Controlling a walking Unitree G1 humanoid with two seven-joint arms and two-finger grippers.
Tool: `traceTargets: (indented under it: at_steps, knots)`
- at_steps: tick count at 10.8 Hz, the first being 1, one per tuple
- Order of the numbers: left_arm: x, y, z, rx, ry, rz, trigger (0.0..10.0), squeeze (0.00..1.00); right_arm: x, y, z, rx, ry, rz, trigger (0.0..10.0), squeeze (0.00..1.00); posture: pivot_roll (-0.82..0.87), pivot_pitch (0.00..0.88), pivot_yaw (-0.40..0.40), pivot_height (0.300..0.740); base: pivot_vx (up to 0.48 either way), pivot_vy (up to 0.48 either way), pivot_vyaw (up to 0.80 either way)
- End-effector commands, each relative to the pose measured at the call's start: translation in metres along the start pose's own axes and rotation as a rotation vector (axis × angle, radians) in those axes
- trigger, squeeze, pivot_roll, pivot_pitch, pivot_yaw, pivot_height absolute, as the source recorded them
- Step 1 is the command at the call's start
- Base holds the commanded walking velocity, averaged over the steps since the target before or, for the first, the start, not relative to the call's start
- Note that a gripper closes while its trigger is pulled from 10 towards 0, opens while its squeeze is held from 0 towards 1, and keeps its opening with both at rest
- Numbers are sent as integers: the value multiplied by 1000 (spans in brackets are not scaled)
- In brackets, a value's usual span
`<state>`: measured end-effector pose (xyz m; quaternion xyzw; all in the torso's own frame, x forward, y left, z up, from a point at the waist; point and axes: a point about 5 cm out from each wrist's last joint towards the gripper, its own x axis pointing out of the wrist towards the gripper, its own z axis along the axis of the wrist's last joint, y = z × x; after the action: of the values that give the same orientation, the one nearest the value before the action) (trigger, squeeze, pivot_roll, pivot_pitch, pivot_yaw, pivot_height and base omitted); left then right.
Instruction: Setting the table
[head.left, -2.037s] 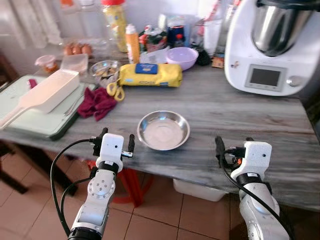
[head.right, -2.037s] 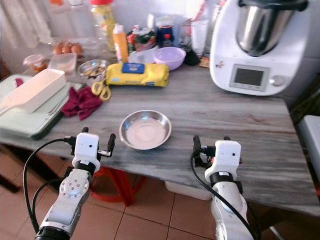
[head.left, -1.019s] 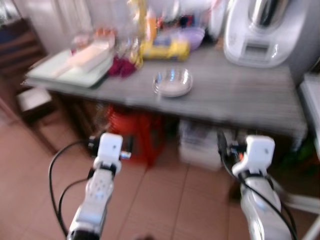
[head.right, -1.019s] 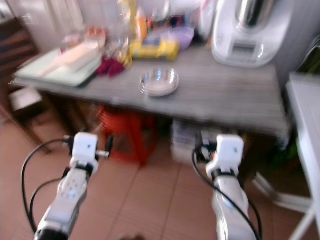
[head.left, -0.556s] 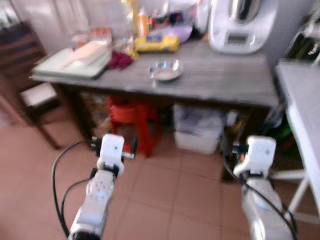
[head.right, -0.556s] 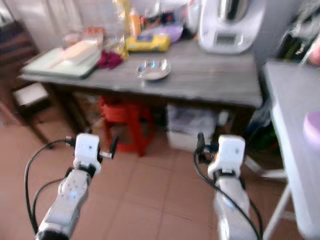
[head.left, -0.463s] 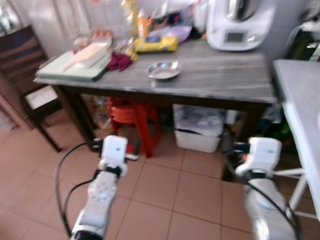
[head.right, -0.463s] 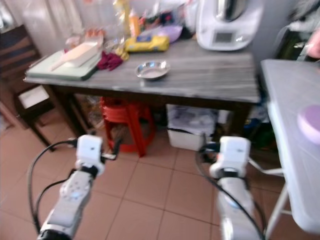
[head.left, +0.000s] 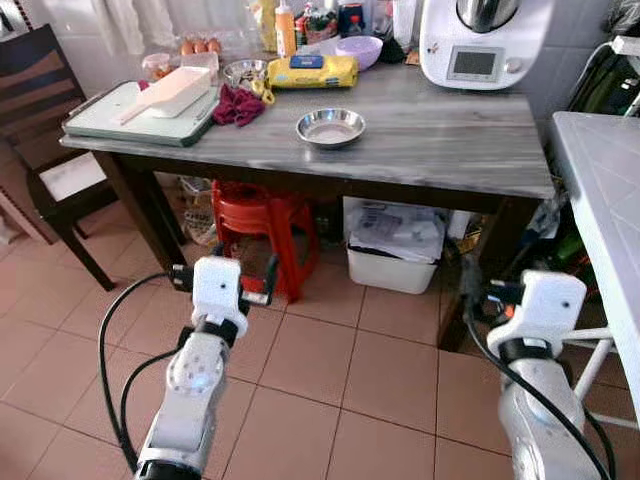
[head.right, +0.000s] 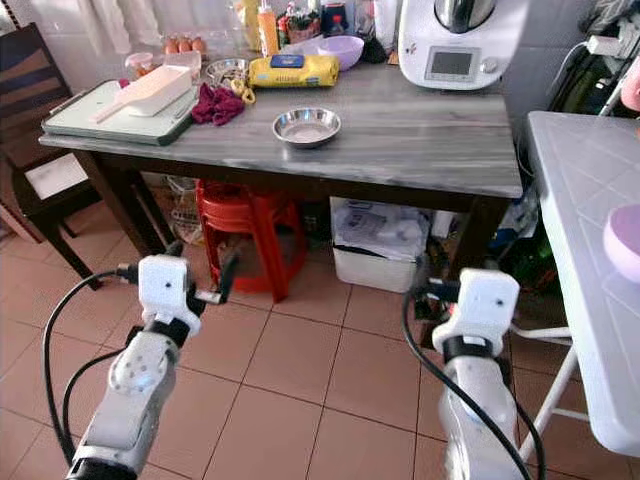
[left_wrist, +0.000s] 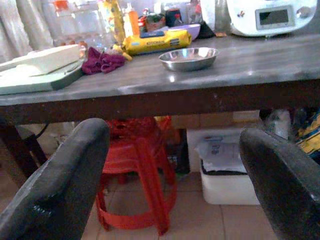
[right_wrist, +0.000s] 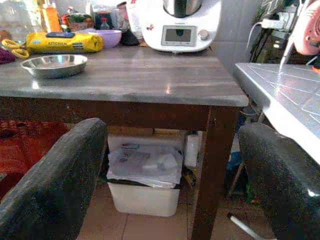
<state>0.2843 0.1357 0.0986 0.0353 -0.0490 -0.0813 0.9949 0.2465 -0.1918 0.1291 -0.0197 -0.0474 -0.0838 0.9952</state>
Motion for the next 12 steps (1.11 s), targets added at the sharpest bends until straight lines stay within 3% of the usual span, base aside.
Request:
traceTargets:
  at_steps: [1,6,12]
  knots:
    - [-1,1,-1,16,5,-9,10000,0,-1,-1,2,12,1,-15,10000,0,-180,51,79,740,0,0,0]
    - [2,-7,-1,-7,17,-46,10000,0,-2,-4,1,-7,20,-20,10000,0,-195,54,78,740,0,-154,-669]
    - [2,-8,-3,-7,26,-56,10000,0,-3,-3,-5,-10,44,-9,10000,0,-192,59,75,740,0,-304,0]
